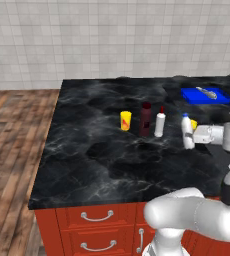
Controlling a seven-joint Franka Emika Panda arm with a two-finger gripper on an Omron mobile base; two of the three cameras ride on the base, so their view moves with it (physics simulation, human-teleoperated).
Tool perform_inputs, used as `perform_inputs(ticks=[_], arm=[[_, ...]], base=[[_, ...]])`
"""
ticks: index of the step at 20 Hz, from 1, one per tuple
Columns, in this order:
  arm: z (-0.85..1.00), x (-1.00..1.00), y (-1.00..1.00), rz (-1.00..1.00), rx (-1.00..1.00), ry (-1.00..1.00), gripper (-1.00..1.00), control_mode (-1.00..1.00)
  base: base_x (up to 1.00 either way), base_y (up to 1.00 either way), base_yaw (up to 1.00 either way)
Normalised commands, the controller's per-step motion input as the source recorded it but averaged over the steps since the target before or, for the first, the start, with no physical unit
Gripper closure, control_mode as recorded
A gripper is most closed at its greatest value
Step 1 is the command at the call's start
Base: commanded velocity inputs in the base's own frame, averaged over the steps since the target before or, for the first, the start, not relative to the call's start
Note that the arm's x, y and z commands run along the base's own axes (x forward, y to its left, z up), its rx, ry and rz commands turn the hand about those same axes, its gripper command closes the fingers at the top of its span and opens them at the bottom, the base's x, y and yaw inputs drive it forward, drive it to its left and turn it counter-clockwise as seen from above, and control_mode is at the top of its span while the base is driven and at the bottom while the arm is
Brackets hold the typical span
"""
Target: Place the drinks on the dining counter in a tight cluster.
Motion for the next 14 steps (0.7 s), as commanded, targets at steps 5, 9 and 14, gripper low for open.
perform_inputs(ticks=[5, 9, 14], arm=[[-0.25, 0.12, 0.02, 0.00, 0.05, -0.17, 1.00, -1.00], [-0.15, 0.23, -0.05, 0.00, -0.07, -0.07, 1.00, -1.00], [-0.15, 0.29, -0.03, 0.00, -0.13, 0.00, 1.00, -1.00]], base=[[0.00, 0.00, 0.00], [0.00, 0.00, 0.00], [0.00, 0.00, 0.00]])
